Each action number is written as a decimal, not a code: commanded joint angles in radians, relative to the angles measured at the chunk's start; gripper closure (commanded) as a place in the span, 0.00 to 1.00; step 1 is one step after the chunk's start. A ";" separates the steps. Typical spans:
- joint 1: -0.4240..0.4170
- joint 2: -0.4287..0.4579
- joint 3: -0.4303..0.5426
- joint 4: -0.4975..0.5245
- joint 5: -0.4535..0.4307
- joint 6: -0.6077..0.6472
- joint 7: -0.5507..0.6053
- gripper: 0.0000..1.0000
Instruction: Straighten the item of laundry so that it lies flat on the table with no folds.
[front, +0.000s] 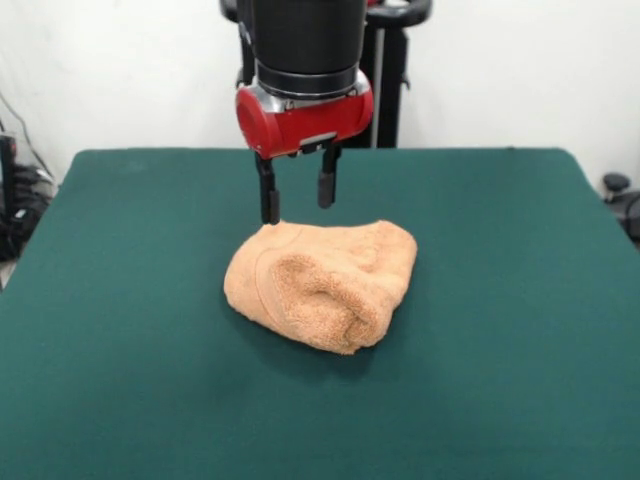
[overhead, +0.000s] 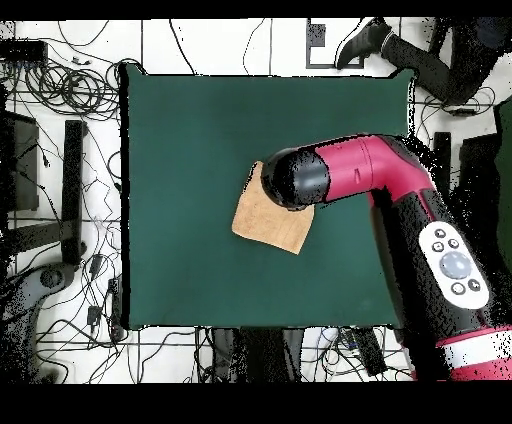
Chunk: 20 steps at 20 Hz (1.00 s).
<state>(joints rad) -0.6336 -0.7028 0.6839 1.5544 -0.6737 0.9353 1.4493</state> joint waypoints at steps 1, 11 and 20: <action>0.063 0.098 -0.020 0.095 0.013 -0.095 0.063 0.00; 0.127 0.137 -0.045 0.005 0.037 -0.083 0.099 0.00; 0.141 0.139 -0.080 0.012 0.022 -0.107 0.115 0.00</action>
<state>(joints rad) -0.5297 -0.6268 0.6683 1.5480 -0.6642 0.8768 1.4493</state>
